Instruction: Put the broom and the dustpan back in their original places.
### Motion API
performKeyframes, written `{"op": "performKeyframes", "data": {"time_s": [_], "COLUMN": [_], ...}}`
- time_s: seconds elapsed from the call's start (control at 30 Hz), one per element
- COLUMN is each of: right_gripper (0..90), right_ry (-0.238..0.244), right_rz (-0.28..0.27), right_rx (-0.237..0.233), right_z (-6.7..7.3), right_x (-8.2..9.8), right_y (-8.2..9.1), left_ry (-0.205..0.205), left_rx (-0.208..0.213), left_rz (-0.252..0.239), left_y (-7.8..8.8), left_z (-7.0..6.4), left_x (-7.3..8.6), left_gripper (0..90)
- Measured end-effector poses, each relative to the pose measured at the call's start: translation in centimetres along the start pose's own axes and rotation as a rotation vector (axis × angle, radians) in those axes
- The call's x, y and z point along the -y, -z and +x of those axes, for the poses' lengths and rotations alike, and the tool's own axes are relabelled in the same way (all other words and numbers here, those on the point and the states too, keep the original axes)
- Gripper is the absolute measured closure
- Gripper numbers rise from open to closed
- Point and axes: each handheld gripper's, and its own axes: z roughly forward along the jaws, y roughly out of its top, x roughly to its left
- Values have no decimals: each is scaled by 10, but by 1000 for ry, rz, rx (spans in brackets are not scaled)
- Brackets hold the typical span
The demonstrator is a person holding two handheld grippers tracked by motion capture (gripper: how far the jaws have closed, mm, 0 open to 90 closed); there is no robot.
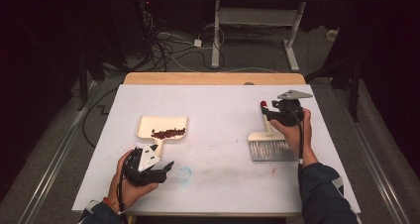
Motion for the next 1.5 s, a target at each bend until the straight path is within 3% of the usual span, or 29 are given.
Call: {"op": "performKeyframes", "data": {"time_s": [0.23,0.77,0.87,1.1,1.17,1.27,1.5], "right_gripper": [401,271,246,163,164,161,160], "right_ry": [-20,13,30,16,12,-2,21], "right_rz": [-44,-82,-76,-93,-98,-114,-132], "right_rx": [-18,-16,19,0,-12,18,5], "right_z": [0,14,17,23,24,28,37], "right_x": [-1,-8,-9,-12,-12,-13,-16], "right_y": [6,14,15,17,17,18,22], "left_ry": [0,-1,-4,-8,-18,-5,-8], "left_rx": [0,18,20,18,11,19,20], "left_rz": [-2,14,16,21,16,18,18], "left_y": [1,-2,-2,-2,-3,-3,-3], "left_z": [0,-2,-2,-2,-2,-3,-3], "left_x": [1,1,1,0,0,0,0], "left_gripper": [249,245,245,245,245,245,245]}}
